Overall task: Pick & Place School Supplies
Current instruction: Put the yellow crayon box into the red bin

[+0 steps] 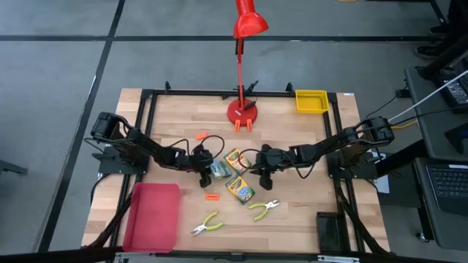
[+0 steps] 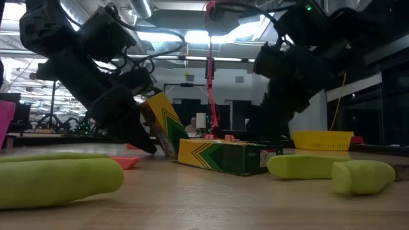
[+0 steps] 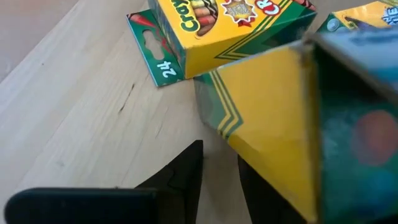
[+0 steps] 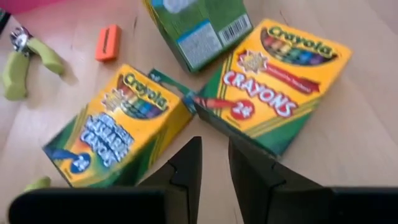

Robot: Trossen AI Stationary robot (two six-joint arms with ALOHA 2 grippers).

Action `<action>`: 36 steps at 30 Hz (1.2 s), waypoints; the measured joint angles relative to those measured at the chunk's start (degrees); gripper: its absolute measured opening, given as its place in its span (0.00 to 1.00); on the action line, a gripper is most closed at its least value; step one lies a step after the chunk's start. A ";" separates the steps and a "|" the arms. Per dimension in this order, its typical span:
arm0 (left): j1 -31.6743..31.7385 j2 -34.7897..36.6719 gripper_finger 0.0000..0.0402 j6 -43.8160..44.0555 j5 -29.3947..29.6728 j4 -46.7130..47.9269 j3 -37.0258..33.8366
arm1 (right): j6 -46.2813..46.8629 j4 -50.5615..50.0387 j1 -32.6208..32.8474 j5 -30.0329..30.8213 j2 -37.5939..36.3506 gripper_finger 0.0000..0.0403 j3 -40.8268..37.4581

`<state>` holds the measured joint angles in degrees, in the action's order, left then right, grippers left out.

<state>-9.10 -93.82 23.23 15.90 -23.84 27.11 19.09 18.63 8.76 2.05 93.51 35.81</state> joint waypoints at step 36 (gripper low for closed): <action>0.59 2.99 0.24 1.72 0.26 1.45 2.84 | -0.40 2.79 1.03 -1.45 2.58 0.21 9.17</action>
<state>-8.51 -90.83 24.95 16.16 -22.39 29.95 18.70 21.43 9.80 0.60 96.09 44.98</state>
